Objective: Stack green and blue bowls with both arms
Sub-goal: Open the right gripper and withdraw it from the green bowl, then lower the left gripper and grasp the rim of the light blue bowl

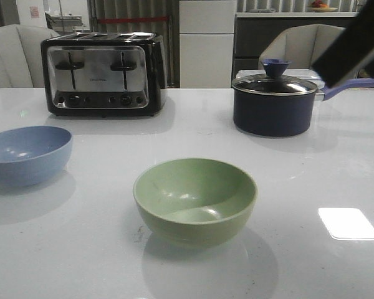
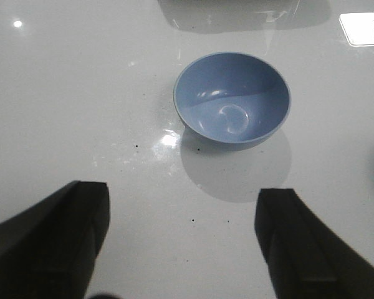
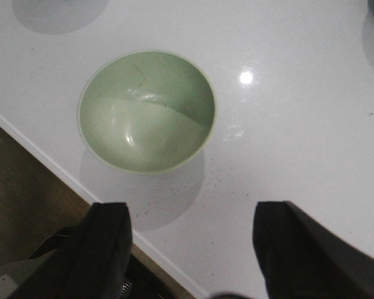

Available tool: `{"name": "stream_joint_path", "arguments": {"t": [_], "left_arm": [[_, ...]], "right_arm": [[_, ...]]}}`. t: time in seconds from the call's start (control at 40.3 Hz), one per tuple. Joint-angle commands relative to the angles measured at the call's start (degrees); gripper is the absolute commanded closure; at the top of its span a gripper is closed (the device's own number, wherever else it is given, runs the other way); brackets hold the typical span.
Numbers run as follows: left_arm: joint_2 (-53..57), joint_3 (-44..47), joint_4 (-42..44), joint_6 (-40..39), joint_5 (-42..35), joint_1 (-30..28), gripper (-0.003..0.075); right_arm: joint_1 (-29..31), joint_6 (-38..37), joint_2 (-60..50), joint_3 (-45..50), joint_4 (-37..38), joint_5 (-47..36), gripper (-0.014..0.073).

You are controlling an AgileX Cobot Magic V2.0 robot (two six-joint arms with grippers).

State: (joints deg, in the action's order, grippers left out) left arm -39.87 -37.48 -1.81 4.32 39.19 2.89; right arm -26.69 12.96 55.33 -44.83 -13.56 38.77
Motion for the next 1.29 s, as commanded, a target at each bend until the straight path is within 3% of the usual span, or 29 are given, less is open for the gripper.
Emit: {"name": "stream_joint_path", "arguments": {"t": [0.0, 0.298, 0.621, 0.969, 1.267], "left_arm": [[-0.19, -2.02, -0.43, -0.06, -4.56, 0.41, 0.0172], [-5.72, -4.76, -0.32, -0.06, -4.15, 0.41, 0.0172], [-27.34, -16.52, -0.32, -0.3, 0.44, 0.41, 0.0172], [-51.4, -30.69, -1.02, -0.76, 0.67, 0.28, 0.0172], [-64.52, -37.73, -0.91, -0.76, -1.51, 0.28, 0.0173]], "right_arm": [[0.07, 0.8, -7.31, 2.94, 0.08, -2.82, 0.0064], [0.07, 0.8, -18.12, 9.81, 0.08, -1.66, 0.0064], [0.07, 0.8, -19.09, 9.87, 0.08, -1.71, 0.0064], [0.07, 0.8, -19.09, 9.87, 0.08, -1.66, 0.0064], [0.07, 0.8, -19.09, 9.87, 0.08, -1.66, 0.0064]]}}
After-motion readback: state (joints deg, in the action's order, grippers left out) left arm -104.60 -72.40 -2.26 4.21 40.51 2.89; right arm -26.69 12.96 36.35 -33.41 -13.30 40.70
